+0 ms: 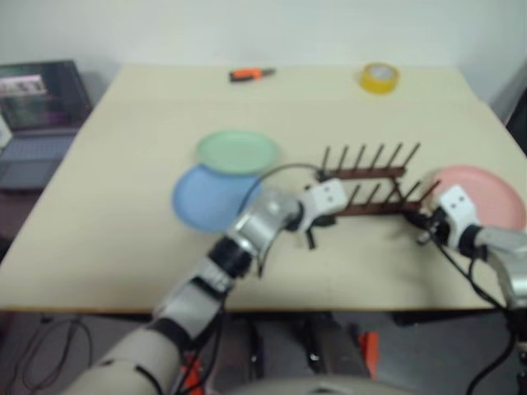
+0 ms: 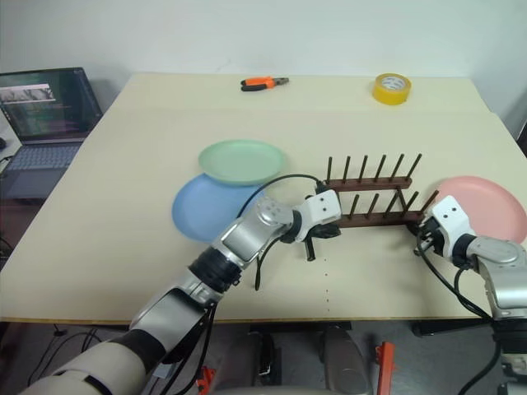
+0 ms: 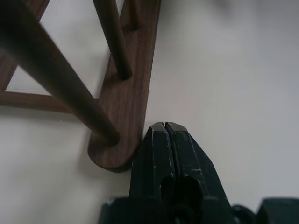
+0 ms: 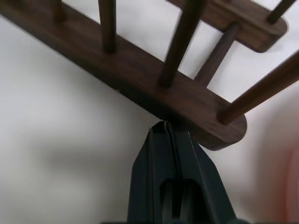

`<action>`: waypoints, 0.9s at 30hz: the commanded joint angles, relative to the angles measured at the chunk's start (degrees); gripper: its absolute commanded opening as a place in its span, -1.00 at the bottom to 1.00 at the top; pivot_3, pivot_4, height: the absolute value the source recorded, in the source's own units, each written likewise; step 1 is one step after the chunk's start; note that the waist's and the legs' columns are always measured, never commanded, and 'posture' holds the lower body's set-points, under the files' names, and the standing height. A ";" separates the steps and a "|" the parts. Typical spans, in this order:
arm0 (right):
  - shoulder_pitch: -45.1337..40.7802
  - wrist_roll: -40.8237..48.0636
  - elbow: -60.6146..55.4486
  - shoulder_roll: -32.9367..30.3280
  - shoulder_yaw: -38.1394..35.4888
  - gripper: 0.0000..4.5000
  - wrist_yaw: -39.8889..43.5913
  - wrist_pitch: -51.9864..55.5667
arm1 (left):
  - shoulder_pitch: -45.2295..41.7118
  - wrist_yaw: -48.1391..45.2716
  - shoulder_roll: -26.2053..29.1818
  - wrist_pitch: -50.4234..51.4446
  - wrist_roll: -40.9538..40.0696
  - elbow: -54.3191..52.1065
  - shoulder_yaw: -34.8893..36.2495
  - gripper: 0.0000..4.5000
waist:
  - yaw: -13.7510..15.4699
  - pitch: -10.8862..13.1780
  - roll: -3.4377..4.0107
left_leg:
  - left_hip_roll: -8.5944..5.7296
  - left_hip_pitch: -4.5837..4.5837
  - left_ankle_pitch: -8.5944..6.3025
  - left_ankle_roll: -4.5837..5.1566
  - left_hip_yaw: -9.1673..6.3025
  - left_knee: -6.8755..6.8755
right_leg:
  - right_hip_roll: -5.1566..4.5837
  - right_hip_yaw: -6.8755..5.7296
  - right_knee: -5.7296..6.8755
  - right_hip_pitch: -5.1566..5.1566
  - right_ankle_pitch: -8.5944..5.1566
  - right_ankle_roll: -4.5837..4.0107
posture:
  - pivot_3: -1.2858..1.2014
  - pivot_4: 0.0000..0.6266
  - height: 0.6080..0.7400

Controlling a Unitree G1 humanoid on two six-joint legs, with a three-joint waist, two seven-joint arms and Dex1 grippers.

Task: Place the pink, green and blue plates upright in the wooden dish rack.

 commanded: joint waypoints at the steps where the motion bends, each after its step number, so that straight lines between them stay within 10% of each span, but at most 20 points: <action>1: -1.29 -1.55 0.03 1.01 0.49 -1.00 -1.61 -2.47 | -0.96 1.60 -0.49 -0.73 0.88 1.14 0.74 -0.98 | 0.01 0.00 0.00 | 0.00 0.00 0.00 0.00 -0.01 0.00 | 0.00 -0.01 0.00 0.00 0.00 0.00 | 0.03 -0.52 1.00; 27: -8.93 -7.90 5.33 10.67 3.82 -1.00 -12.44 -7.09 | -5.84 17.71 -4.85 -7.04 3.31 15.21 5.81 -0.98 | -0.18 0.00 -0.01 | 0.00 0.03 0.04 0.06 0.04 0.02 | 0.02 0.06 0.00 0.00 0.12 0.05 | 0.03 -0.52 1.00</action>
